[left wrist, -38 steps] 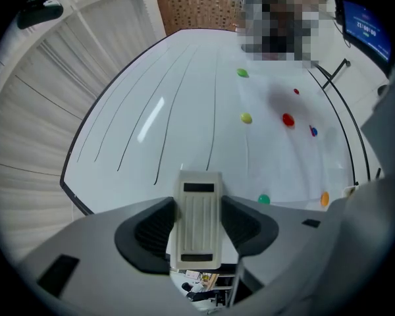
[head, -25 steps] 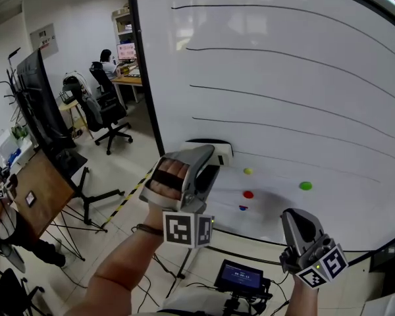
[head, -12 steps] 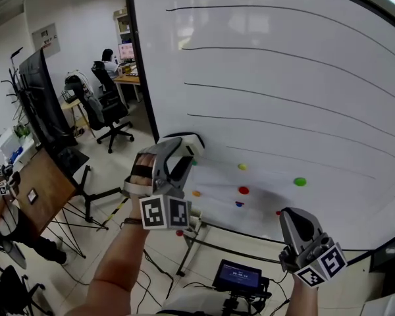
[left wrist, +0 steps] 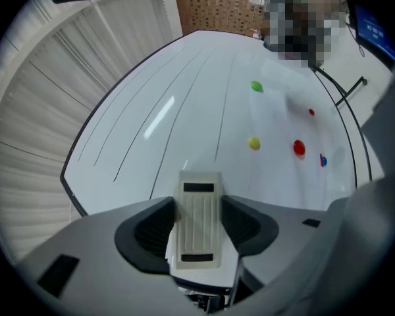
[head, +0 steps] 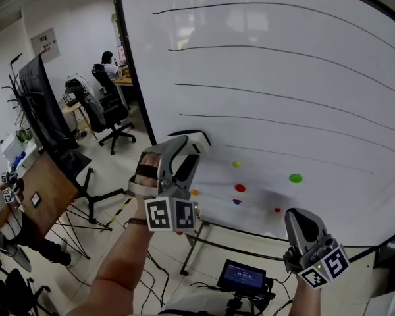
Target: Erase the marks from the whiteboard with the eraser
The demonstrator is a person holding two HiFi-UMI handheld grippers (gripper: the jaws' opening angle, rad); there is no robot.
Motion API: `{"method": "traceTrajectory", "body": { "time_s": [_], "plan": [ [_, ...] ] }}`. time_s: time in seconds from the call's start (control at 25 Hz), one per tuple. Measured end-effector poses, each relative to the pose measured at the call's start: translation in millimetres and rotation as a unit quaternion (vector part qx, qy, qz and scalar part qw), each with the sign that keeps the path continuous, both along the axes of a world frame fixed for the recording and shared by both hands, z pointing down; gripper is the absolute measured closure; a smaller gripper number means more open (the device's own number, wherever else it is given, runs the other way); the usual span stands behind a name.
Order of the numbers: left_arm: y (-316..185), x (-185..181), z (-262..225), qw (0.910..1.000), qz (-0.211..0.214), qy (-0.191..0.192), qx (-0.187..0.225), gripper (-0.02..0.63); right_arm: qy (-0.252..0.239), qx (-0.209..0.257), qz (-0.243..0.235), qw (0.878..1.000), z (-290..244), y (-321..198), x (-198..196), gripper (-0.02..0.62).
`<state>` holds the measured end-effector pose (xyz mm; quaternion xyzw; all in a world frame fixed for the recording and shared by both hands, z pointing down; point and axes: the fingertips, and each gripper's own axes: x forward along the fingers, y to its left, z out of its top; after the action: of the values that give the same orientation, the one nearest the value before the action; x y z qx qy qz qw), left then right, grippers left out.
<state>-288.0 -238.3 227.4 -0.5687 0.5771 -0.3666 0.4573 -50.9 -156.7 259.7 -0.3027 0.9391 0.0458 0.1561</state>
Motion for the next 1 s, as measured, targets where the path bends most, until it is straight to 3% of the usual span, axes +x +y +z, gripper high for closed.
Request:
{"method": "traceTrajectory", "body": {
  "time_s": [0.36, 0.48, 0.72, 1.0],
  "plan": [
    [4.3, 59.1, 13.1, 0.9971, 0.053, -0.053, -0.014, 0.352, 0.002, -0.008, -0.001, 1.000, 8.2, 1.9, -2.6, 0.578],
    [4.7, 62.2, 16.0, 0.9969, 0.059, -0.049, -0.017, 0.353, 0.005, -0.009, -0.004, 1.000, 13.3, 4.2, -6.7, 0.578],
    [3.2, 21.2, 8.6, 0.9995, 0.022, -0.022, -0.011, 0.350, 0.003, -0.007, -0.004, 1.000, 14.0, 8.0, -12.2, 0.578],
    [3.4, -31.4, 6.5, 0.9991, -0.035, -0.021, -0.015, 0.351, 0.000, -0.010, -0.005, 1.000, 18.5, 6.5, -19.8, 0.578]
  ]
}}
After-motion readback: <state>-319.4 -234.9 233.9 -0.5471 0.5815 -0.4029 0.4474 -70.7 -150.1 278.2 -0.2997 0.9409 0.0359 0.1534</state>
